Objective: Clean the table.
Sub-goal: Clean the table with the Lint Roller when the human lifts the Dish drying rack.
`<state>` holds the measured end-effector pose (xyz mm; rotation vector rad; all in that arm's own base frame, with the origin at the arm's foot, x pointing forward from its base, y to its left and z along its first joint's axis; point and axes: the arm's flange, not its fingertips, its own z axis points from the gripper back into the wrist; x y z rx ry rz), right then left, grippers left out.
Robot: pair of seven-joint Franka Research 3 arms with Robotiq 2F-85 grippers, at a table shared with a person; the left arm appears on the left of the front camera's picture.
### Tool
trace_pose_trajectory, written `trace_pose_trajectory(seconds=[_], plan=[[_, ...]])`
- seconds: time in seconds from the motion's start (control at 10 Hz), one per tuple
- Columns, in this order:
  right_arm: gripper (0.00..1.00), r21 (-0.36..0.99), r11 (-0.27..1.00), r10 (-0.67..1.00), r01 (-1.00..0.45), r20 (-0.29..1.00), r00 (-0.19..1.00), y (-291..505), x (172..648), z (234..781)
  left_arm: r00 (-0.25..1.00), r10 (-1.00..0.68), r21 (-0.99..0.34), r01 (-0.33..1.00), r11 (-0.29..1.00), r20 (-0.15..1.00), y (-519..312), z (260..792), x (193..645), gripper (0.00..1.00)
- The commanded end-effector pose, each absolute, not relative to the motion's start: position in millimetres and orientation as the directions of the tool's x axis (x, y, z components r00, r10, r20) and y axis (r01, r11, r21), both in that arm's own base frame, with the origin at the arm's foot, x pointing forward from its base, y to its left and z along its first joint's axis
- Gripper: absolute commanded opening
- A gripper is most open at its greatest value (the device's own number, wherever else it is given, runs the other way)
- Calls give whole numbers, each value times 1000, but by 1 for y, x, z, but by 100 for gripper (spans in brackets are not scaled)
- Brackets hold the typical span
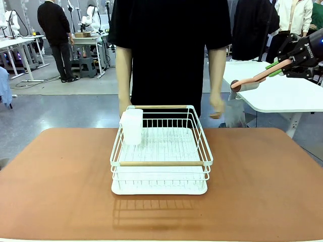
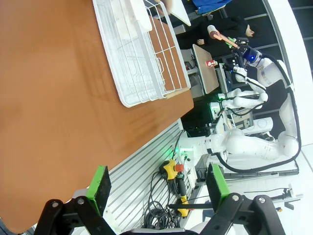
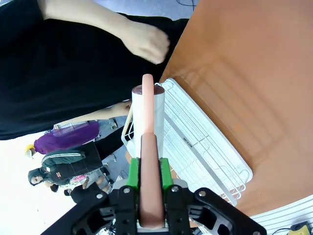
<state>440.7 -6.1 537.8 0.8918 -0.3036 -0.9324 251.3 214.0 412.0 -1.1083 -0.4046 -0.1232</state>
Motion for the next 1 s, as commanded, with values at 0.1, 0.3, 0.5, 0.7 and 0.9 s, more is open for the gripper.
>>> trace_pose_trajectory(seconds=[0.1, 0.3, 0.5, 0.7, 0.9], plan=[[0, 774, 289, -797, 563, -131, 589, -3, 441, 538, 909, 101, -840, 325, 435, 403, 214, 412, 248, 100], [0, 774, 289, -797, 563, -131, 589, -3, 441, 538, 909, 101, -840, 325, 435, 403, 214, 412, 248, 100], [0, 774, 289, -797, 563, -131, 589, -3, 441, 538, 909, 101, -840, 325, 435, 403, 214, 412, 248, 100], [0, 774, 289, -797, 563, -131, 589, -3, 441, 538, 909, 101, -840, 325, 435, 403, 214, 412, 248, 100], [0, 774, 289, -797, 563, -131, 589, -3, 441, 538, 909, 101, -840, 325, 435, 403, 214, 412, 248, 100]])
